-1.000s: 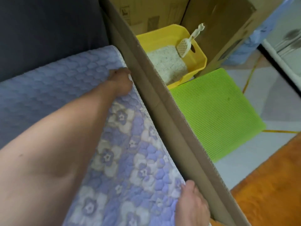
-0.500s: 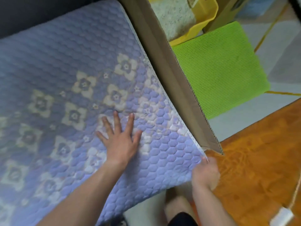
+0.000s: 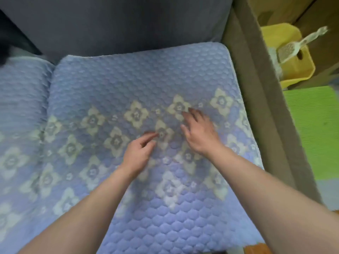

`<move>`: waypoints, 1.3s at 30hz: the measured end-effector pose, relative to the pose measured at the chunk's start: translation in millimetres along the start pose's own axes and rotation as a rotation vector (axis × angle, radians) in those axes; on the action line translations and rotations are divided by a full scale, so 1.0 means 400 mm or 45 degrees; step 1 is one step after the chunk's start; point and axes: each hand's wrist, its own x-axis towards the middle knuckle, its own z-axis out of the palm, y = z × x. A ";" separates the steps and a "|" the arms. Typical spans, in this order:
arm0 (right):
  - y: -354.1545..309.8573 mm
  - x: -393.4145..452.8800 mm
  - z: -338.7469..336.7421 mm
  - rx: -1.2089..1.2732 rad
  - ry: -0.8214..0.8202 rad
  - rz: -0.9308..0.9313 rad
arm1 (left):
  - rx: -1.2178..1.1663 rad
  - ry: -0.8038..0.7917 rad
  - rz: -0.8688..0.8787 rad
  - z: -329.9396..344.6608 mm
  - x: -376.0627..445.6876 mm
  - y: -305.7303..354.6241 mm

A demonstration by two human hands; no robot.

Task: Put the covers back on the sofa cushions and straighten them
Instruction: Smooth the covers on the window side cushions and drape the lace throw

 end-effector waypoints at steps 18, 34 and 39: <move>-0.777 0.484 0.201 -0.307 -0.236 -0.247 | 1.035 0.114 -0.471 -0.594 0.209 -0.319; -0.657 0.644 0.183 -0.614 -0.253 -0.083 | 0.803 0.048 -0.383 -0.660 0.228 -0.347; -0.797 0.556 0.126 -0.657 -0.558 0.093 | 0.895 0.219 -0.385 -0.628 0.120 -0.259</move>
